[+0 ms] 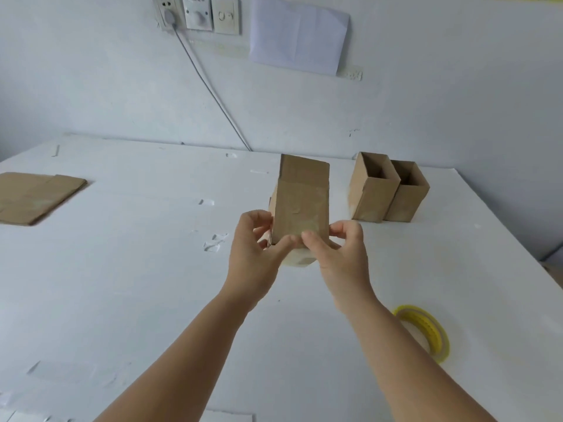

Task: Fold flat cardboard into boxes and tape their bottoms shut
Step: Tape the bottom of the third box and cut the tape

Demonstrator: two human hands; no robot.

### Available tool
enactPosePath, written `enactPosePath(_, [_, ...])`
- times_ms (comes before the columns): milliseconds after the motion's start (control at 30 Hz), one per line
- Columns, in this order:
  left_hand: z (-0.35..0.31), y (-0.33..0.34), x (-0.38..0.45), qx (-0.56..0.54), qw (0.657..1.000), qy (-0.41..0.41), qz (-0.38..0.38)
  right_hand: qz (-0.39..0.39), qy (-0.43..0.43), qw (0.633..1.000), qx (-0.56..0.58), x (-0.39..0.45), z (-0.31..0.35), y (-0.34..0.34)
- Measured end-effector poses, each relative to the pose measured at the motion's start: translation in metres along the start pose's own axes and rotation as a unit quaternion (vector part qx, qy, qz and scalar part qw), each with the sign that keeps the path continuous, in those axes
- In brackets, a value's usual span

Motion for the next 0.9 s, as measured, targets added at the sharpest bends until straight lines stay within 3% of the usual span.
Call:
enactPosePath(200, [0.011,-0.003,-0.001,0.071,0.997,0.003,0.019,-0.070,0.008,0.996,-0.055,-0.010,-0.009,0.002])
enactPosePath(367, [0.018,-0.007,0.001,0.075,0.997,-0.005,0.020,-0.069,0.032,0.994,-0.084,-0.013,-0.014,0.006])
enactPosePath(567, [0.025,-0.008,0.008,0.046,0.998,-0.005,0.050,-0.157,0.020,0.981,-0.115,-0.007,-0.011,-0.003])
enactPosePath(733, [0.028,0.001,0.025,0.144,0.988,0.030,0.042,-0.090,0.010,0.989,-0.116,-0.005,-0.019,-0.003])
enactPosePath(900, [0.033,0.022,0.053,0.176,0.984,-0.015,0.017,-0.080,0.005,0.987,-0.140,0.018,-0.033,-0.014])
Point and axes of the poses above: each hand's wrist, its own x-axis towards the middle knuckle, its own y-axis out of the palm, z = x × y, the point moved 3 cm from there along x, towards the middle knuckle, and after that the axes turned 8 degrees about -y, right-handed, at the moved point
